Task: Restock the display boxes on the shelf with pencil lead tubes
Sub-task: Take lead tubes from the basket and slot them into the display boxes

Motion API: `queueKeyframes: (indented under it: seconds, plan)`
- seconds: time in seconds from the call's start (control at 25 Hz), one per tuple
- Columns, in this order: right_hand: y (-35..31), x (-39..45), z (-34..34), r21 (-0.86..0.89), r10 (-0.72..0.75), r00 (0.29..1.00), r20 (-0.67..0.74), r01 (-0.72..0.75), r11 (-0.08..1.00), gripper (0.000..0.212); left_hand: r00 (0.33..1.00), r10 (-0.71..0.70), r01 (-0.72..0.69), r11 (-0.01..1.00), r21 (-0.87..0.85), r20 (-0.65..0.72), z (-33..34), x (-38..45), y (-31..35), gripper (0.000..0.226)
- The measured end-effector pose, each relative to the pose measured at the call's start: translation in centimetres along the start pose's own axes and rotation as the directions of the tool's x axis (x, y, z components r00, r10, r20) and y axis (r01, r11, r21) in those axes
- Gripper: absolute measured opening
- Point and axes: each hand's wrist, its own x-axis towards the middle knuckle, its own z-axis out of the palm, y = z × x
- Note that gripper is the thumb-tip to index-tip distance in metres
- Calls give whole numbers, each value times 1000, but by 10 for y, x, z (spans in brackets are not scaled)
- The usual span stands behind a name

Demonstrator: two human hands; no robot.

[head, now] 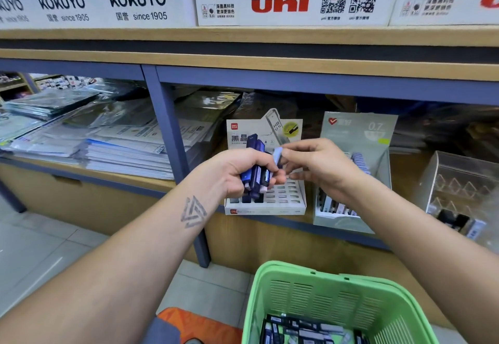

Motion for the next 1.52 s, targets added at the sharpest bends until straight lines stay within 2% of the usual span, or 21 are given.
queueKeyframes:
  seconds: [0.12, 0.24, 0.4, 0.56, 0.64, 0.8, 0.96, 1.12, 1.2, 1.28, 1.36, 1.44, 1.52]
  plan:
    - [2, -13, -12, 29, 34, 998, -55, -32, 999, 13, 997, -26, 23, 999, 46, 68, 14, -1, -5, 13]
    - [-3, -20, -24, 137, 39, 993, -111, -23, 990, 6, 993, -46, 48, 999, -15, 107, 18, 0, -5, 24]
    - [-5, -28, -35, 203, 59, 987, -147, -28, 979, 11, 998, -39, 42, 997, -62, 54, 14, 2, -2, 35]
    - [1, -32, -36, 247, 59, 991, -121, -28, 969, 16, 999, -47, 47, 999, 17, 1, 15, 4, -4, 11]
    - [2, -33, -37, 236, 35, 993, -115, -7, 972, 12, 999, -33, 34, 999, 33, -20, 13, 5, -4, 18]
    - [6, -33, -42, 2, -41, 986, -164, 42, 999, 18, 998, 16, -18, 999, -49, -53, 16, 3, -2, 6]
    - [5, -39, -46, -140, -69, 988, -137, 50, 989, 30, 985, 146, -149, 988, -33, -88, 26, 2, -1, 13]
    - [-1, -48, -54, -264, -137, 984, -112, 103, 959, 26, 970, 229, -231, 973, -12, -80, 50, 0, -2, 16]
    - [-3, -55, -61, -413, -200, 974, -109, 139, 900, 20, 968, 242, -243, 970, -5, -63, 64, 2, -3, 16]
    - [2, -64, -68, -617, -290, 951, -107, 165, 769, 15, 967, 252, -251, 968, 25, -41, 81, 7, -5, 16]
    - [11, -76, -82, -744, -340, 934, -114, 146, 652, 15, 970, 242, -243, 969, 55, 15, 102, 13, -9, 15]
    - [16, -90, -101, -795, -298, 947, -123, 85, 600, 32, 973, 215, -221, 973, 68, 84, 126, 18, -15, 15]
    - [16, -102, -125, -802, -268, 950, -160, 33, 596, 47, 972, 182, -188, 982, 25, 148, 149, 23, -21, 13]
